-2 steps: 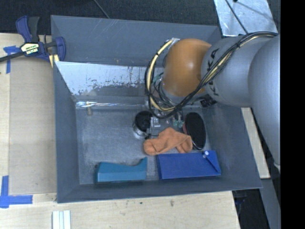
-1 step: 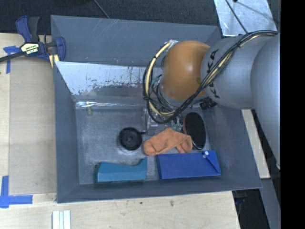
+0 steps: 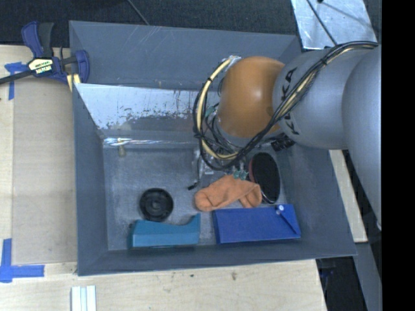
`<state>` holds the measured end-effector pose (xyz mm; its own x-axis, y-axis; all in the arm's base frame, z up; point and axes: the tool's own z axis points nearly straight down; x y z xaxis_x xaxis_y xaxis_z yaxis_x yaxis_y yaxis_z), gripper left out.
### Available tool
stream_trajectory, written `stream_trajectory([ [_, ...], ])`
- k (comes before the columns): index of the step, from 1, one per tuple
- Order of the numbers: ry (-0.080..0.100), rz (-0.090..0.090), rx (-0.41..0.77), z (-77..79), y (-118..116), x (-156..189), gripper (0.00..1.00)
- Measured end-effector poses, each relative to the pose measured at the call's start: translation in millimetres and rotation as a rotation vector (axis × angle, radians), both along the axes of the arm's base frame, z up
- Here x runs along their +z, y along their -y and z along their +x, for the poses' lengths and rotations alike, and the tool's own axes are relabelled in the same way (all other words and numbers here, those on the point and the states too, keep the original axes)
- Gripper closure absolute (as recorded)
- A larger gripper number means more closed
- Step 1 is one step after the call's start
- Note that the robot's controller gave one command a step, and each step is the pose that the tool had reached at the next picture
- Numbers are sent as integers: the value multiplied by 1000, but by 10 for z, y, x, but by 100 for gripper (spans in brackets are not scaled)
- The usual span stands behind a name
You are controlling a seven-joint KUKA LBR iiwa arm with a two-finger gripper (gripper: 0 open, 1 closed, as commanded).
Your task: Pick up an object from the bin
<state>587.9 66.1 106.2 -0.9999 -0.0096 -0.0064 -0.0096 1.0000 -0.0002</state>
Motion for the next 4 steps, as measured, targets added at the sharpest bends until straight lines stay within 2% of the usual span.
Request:
stream_trajectory([
  [1, -4, 0, 101, 246, 89, -86, 0],
  [2, -5, 0, 140, 343, 132, -378, 0],
  [3, 7, 0, 182, -230, 456, -346, 0],
  [4, -1, 0, 188, -428, 576, -350, 100],
])
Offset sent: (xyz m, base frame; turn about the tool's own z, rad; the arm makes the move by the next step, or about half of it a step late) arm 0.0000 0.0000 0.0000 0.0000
